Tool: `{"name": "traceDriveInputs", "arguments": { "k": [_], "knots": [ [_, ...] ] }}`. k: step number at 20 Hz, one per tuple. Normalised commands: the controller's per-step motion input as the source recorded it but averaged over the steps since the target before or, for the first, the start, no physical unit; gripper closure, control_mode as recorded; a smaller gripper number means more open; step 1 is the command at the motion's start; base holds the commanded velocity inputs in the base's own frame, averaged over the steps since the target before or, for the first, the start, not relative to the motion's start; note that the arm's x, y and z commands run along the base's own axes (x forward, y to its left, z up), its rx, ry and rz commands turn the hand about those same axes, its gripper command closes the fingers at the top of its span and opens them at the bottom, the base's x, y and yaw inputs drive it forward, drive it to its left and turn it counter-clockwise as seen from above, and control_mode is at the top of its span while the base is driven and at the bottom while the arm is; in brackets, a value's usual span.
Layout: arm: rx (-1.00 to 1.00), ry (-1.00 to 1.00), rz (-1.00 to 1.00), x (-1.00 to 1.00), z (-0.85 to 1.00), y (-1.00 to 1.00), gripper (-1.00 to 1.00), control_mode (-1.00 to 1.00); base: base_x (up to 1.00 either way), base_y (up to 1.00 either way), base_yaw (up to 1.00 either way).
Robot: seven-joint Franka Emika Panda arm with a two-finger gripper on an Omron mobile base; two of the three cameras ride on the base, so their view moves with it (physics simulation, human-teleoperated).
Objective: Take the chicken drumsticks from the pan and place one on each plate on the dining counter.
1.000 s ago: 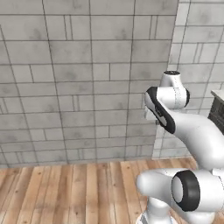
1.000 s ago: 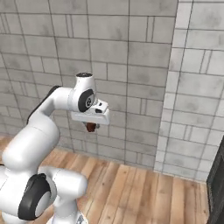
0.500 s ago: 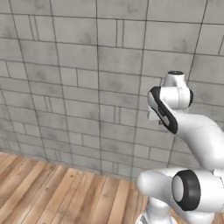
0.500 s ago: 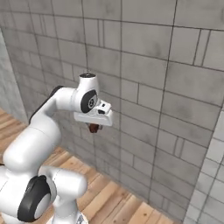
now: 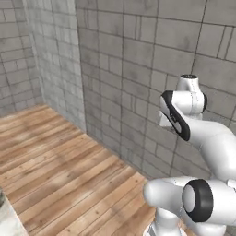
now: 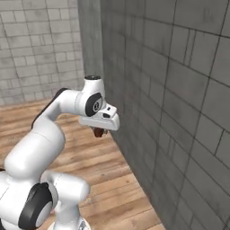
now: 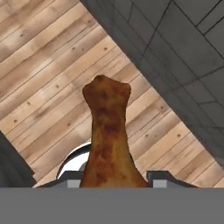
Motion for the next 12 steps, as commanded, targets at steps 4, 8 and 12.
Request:
{"name": "traceDriveInputs", "arguments": {
  "k": [4,8,12],
  "knots": [
    [0.00,0.00,0.00,0.00,0.00,0.00,1.00,1.00,0.93,0.10,0.59],
    [0.00,0.00,0.00,0.00,0.00,0.00,1.00,1.00,1.00,0.09,0.40],
    [0.00,0.00,0.00,0.00,0.00,0.00,1.00,1.00,1.00,0.10,0.37]
  ]
}}
